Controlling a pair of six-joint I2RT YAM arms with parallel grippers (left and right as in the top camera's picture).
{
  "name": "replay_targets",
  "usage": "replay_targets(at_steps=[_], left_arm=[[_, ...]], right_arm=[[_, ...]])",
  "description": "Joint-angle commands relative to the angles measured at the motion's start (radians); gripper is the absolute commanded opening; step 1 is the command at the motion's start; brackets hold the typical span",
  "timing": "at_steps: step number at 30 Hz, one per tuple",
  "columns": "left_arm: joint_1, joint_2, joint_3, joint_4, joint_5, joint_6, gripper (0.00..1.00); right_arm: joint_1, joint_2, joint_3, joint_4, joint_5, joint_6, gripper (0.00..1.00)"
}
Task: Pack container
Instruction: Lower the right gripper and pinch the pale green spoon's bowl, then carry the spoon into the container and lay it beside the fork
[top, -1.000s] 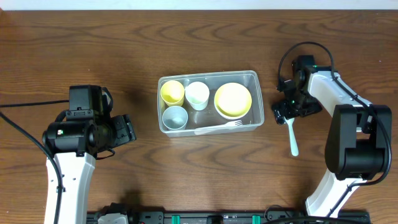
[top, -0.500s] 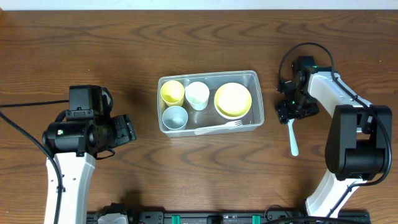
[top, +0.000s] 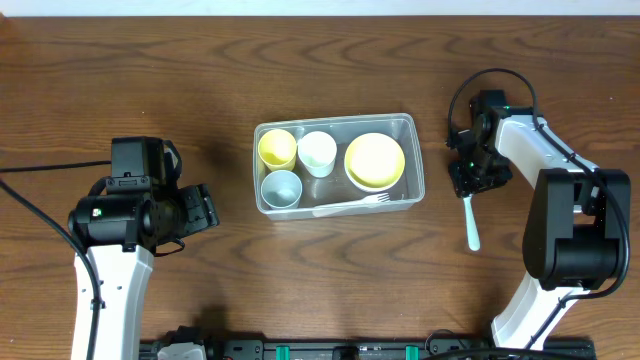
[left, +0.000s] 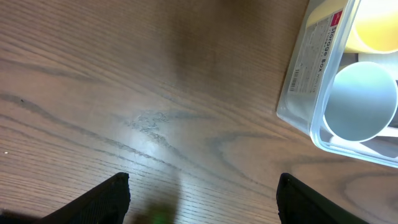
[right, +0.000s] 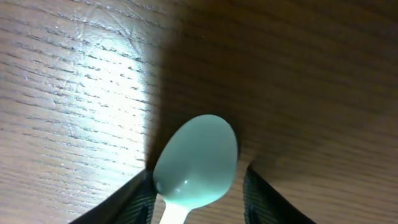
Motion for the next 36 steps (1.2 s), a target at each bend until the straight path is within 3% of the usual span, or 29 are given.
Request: replay_targets(at_steps=[1,20,22,26,36], left_arm=[[0.003,-0.007,0.008,-0.002,-0.011,-0.002,0.76],[0.003,-0.007,0.008,-0.003,-0.011,-0.002,0.76],[0.003,-0.007,0.008,-0.003,-0.011,-0.002,0.76],[0.003,-0.007,0.008,-0.003,-0.011,-0.002,0.76],[0.003,-0.007,0.008,-0.002,-0.011,-0.002,0.76]], right_arm=[[0.015,0.034,-0.036,0.003,-0.049,-0.001,0.38],[0.015,0.034,-0.036,0.014,-0.049,-0.002,0.24],[0.015,0.034,-0.036,0.018,-0.049,-0.002,0.20],[0.015,0.034,-0.036,0.027,-0.049,-0.001,0.01],[0.018,-0.061,0.059,-0.003,-0.048,0.023,0.01]])
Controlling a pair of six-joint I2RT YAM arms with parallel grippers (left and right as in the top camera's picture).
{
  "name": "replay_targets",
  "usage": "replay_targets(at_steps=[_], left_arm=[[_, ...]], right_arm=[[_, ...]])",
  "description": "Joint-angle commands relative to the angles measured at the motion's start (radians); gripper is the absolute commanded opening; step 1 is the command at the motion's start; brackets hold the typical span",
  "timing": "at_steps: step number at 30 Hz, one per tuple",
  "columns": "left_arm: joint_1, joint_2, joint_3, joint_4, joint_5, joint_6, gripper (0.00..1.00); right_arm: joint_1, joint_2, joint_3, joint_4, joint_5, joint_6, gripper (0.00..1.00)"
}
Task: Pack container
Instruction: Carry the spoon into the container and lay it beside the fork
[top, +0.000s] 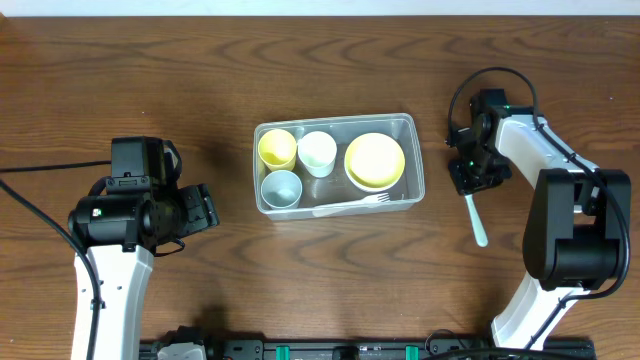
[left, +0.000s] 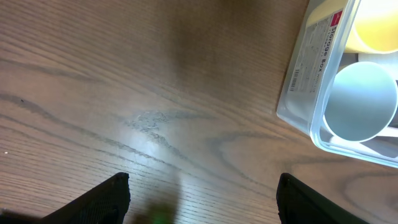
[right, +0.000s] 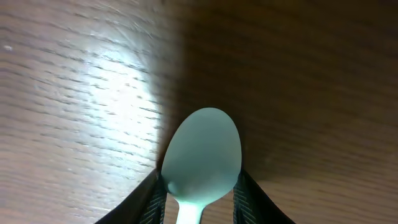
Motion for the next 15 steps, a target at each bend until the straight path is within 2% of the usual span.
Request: replay_targets(at_steps=[1,8,15], left_arm=[[0.003,-0.007,0.008,-0.002,-0.011,-0.002,0.76],[0.003,-0.007,0.008,-0.002,-0.011,-0.002,0.76],[0.003,-0.007,0.008,-0.002,-0.011,-0.002,0.76]], right_arm=[[0.021,-0.083,0.071,-0.013,-0.032,0.022,0.01],[0.111,-0.308,0.194,-0.028,-0.010,0.003,0.01],[0.356,-0.439,0.220,-0.009,-0.015,-0.228,0.01]])
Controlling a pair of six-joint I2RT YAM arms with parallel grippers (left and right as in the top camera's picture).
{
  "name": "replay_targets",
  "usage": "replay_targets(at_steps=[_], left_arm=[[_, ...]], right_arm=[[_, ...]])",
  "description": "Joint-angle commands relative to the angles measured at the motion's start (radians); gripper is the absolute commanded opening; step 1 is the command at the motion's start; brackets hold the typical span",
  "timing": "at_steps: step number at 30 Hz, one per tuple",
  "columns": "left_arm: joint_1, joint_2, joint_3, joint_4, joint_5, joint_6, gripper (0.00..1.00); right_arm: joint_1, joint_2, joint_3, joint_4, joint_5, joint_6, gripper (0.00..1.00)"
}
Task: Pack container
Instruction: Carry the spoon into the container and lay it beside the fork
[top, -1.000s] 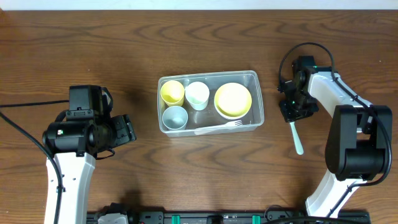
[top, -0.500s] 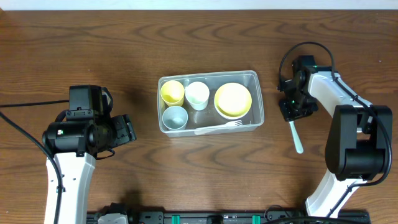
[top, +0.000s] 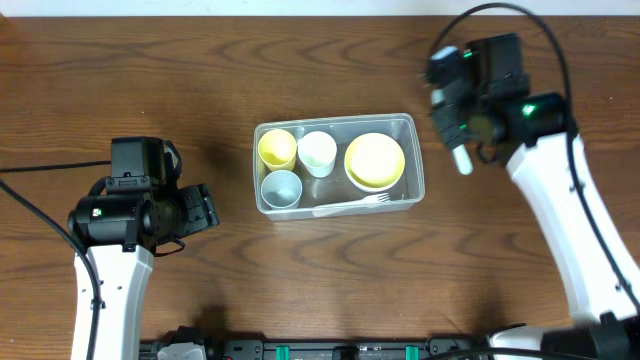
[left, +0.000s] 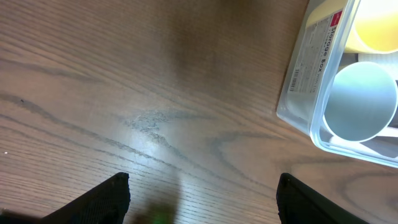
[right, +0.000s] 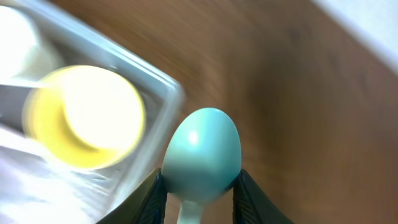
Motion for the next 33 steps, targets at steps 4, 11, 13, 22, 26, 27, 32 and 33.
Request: replay_targets(at_steps=[4,11,13,22,26,27,32,33], left_arm=[[0.003,-0.007,0.008,-0.003,-0.011,-0.002,0.76],[0.003,-0.007,0.008,-0.006,-0.011,-0.002,0.76],[0.003,-0.007,0.008,-0.007,-0.011,-0.002,0.75],[0.003,-0.007,0.008,-0.006,-0.011,-0.002,0.76],[0.003,-0.007,0.008,-0.006,-0.011,-0.002,0.76],[0.003,-0.007,0.008,-0.006,-0.011,-0.002,0.76],[0.003,-0.007,0.008,-0.006,-0.011,-0.002,0.76],[0.003,-0.007,0.008,-0.006,-0.011,-0.002,0.76]], right_arm=[[0.246,0.011,-0.007,-0.029,-0.100,-0.277,0.01],[0.396,0.103,-0.012,-0.042,-0.137,-0.355,0.01],[0.418,0.136,-0.012,-0.046,-0.136,-0.355,0.01],[0.432,0.219,-0.012,-0.065,-0.139,-0.354,0.11],[0.432,0.219,-0.012,-0.064,-0.139,-0.354,0.29],[0.432,0.219,-0.012,-0.064,-0.139,-0.354,0.31],[0.432,0.219,-0.012,-0.065,-0.139,-0.354,0.42],[0.432,0.219,-0.012,-0.066,-0.139,-0.354,0.46]])
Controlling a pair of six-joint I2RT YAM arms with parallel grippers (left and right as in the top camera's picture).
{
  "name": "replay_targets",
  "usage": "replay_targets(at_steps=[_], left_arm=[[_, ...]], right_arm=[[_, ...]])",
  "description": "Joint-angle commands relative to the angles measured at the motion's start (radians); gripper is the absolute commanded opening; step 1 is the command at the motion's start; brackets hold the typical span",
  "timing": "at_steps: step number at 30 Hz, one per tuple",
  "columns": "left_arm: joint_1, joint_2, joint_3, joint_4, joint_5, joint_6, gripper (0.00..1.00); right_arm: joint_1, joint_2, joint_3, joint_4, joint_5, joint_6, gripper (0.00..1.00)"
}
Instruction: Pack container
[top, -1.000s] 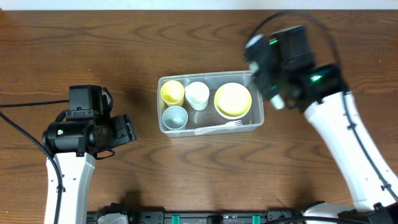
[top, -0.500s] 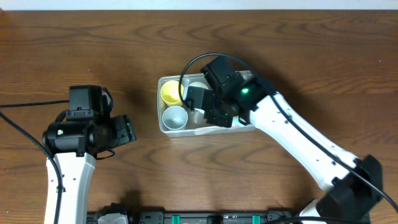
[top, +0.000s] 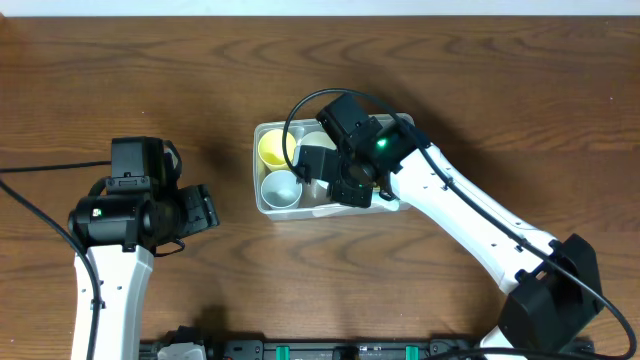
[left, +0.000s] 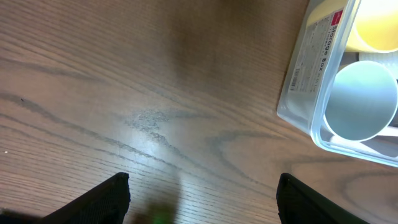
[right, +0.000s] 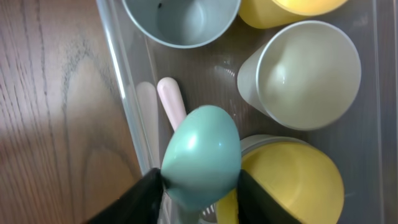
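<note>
The clear plastic container (top: 410, 125) sits mid-table and holds a yellow cup (top: 275, 148), a white cup (right: 305, 74), a blue-grey cup (right: 180, 18), a yellow bowl (right: 298, 180) and a pale fork (right: 171, 102). My right gripper (right: 200, 190) is shut on a teal spoon (right: 202, 155). It hangs over the container's front middle, above the fork and the bowl's edge. In the overhead view that gripper (top: 350, 185) hides the spoon. My left gripper (left: 202, 199) stands open over bare wood left of the container, with nothing between its fingers.
The container wall (right: 121, 93) runs just left of the spoon in the right wrist view. The right arm (top: 470, 225) stretches diagonally from the front right across the table. A labelled container corner (left: 305, 68) shows in the left wrist view.
My right gripper, still shut on the teal spoon, was beside the container's far right corner and is now over its front middle, above the fork. The left arm has not moved.
The teal spoon lay on the table right of the container with my right gripper's fingers around its bowl. Then the fingers were shut on it. Then it was held up near the container's right end, and now over the container's inside.
</note>
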Motion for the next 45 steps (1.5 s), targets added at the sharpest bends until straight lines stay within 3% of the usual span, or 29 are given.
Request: replay_targets(at_steps=[1,5,21,28,30,36,42,45], left_arm=[[0.003,-0.007,0.008,-0.004,-0.011,-0.002,0.76],[0.003,-0.007,0.008,-0.008,-0.011,-0.002,0.76],[0.003,-0.007,0.008,-0.010,-0.011,-0.002,0.76],[0.003,-0.007,0.009,0.002,-0.011,-0.002,0.76],[0.002,-0.007,0.011,0.023,-0.011,-0.002,0.76],[-0.050,0.000,0.039,0.087,-0.011,0.064,0.76],[-0.119,0.094,0.128,0.140,-0.012,0.131,0.77],[-0.142,0.182,0.213,0.124,-0.013,0.179,0.89]], right_arm=[[0.006,0.001,-0.004,-0.003,-0.014,-0.009,0.48],[0.006,0.001,-0.004,-0.009,-0.014,-0.009,0.53],[0.006,0.001,-0.004,-0.013,-0.014,0.031,0.53],[-0.031,-0.020,0.003,0.101,0.114,0.471,0.59],[-0.075,-0.051,0.006,0.141,0.160,0.578,0.62],[-0.307,-0.156,0.006,0.179,0.160,0.786,0.98],[-0.557,-0.194,0.006,0.138,0.072,0.803,0.99],[-0.638,-0.194,0.006,0.107,0.072,0.803,0.99]])
